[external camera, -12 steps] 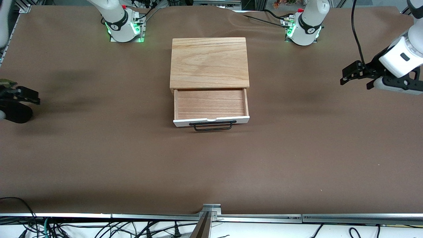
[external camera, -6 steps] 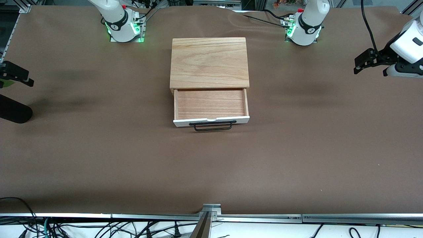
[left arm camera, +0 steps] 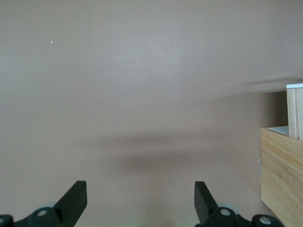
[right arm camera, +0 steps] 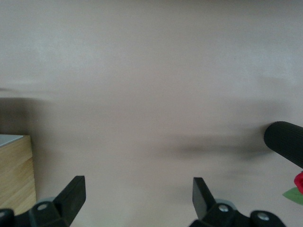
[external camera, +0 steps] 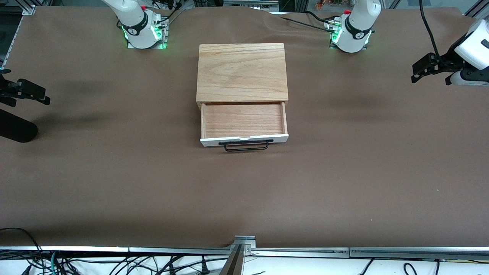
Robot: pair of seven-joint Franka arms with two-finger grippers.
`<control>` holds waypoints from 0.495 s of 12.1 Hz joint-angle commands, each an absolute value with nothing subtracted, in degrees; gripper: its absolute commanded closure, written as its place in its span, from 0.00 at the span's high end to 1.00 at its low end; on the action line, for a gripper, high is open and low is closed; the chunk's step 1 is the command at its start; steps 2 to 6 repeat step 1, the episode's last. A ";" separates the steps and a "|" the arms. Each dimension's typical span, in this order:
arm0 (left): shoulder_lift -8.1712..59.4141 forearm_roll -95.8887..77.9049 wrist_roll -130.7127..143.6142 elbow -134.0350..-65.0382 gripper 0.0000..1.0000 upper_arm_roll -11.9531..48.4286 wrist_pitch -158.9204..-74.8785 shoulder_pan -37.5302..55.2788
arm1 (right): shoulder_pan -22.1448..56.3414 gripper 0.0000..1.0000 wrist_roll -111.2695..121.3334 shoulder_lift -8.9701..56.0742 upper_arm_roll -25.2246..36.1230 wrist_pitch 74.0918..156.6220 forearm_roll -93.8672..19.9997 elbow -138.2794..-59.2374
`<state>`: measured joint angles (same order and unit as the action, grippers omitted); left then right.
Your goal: Pull top drawer with both arms simultaneously
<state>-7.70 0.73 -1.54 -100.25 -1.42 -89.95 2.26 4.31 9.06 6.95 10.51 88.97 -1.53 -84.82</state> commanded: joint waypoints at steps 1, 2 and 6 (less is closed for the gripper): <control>-8.79 2.64 -0.97 -101.07 1.00 -1.14 -89.65 2.20 | 3.69 1.00 7.21 6.50 9.84 89.12 -0.70 -84.73; -8.79 2.64 -0.97 -101.07 1.00 -1.14 -89.65 2.20 | 3.69 1.00 7.21 6.50 9.84 89.12 -0.70 -84.73; -8.79 2.64 -0.97 -101.07 1.00 -1.14 -89.65 2.20 | 3.69 1.00 7.21 6.50 9.84 89.12 -0.70 -84.73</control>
